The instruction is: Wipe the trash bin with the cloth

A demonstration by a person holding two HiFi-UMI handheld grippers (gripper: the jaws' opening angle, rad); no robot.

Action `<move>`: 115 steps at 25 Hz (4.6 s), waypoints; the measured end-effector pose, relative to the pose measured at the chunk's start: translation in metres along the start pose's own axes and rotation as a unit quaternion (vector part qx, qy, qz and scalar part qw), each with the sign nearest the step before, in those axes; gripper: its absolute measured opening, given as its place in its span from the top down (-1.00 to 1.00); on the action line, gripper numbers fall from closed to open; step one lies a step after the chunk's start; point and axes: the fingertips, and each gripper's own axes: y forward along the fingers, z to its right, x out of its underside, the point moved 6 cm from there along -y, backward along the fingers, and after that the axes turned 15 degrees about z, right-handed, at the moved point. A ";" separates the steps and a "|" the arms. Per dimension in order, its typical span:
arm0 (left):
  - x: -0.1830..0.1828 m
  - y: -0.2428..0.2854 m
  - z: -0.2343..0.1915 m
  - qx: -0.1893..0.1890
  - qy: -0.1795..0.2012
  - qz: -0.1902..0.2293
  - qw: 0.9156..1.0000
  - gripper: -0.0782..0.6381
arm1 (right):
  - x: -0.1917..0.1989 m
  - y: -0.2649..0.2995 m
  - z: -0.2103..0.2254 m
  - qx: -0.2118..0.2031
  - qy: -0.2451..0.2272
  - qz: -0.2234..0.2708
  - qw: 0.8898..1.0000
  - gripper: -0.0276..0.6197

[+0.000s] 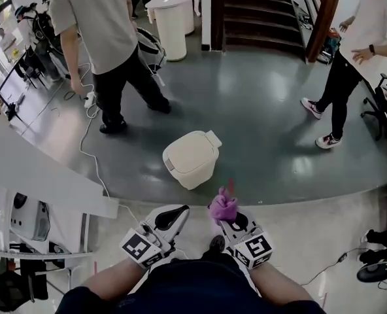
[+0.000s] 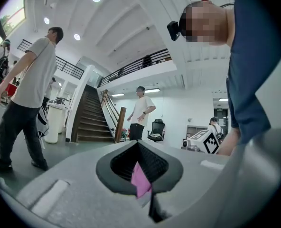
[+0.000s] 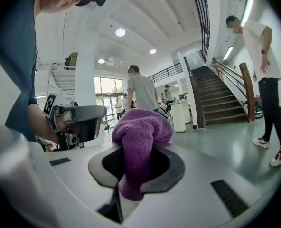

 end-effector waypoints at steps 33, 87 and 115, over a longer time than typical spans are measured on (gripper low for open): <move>0.241 0.036 -0.227 -0.104 0.010 -0.133 0.986 0.82 | 0.209 0.132 0.138 0.162 0.022 -0.040 0.986 0.68; 0.348 0.013 -0.276 -0.055 0.039 -0.106 0.992 0.82 | 0.634 0.219 0.269 0.184 0.016 -0.256 0.949 0.68; 0.345 0.019 -0.273 -0.065 -0.004 -0.128 0.990 0.82 | 0.506 0.220 0.187 0.155 0.037 -0.165 0.973 0.68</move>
